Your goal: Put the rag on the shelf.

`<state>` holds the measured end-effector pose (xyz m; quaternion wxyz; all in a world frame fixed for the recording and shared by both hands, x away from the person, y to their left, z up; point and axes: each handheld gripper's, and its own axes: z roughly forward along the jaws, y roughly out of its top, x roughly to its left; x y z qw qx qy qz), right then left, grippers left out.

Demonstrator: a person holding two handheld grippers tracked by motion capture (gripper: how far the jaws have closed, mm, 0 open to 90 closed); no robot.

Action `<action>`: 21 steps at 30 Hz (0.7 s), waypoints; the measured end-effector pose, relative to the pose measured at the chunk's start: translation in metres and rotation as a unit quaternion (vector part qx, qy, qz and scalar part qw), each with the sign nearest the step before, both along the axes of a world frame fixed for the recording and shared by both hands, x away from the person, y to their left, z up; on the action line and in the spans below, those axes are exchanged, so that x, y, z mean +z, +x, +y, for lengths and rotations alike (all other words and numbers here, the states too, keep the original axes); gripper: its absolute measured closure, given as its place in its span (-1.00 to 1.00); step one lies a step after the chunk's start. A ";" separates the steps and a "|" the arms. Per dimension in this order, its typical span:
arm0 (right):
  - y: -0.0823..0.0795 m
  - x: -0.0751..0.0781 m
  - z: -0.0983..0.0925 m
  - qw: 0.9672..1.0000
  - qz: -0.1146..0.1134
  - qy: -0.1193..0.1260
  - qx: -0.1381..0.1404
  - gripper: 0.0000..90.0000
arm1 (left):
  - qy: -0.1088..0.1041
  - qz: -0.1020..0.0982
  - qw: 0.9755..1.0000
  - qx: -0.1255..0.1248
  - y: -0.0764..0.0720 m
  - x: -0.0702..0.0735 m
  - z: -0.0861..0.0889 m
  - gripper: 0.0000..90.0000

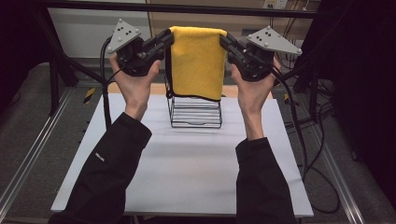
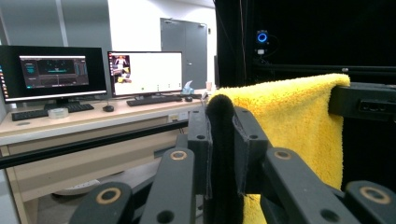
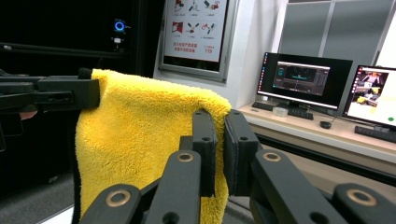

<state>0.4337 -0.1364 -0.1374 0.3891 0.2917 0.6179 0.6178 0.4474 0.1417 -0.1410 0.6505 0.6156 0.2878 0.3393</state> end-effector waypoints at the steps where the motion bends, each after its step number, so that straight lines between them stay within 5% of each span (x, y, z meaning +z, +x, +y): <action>1: 0.001 0.003 0.001 1.000 -0.002 0.001 -0.001 0.88 | -0.001 0.000 1.000 -0.001 0.001 0.002 0.000 0.75; 21: 0.032 0.023 0.005 1.000 -0.018 0.010 -0.015 0.88 | -0.001 -0.012 1.000 0.011 0.030 0.026 -0.003 0.75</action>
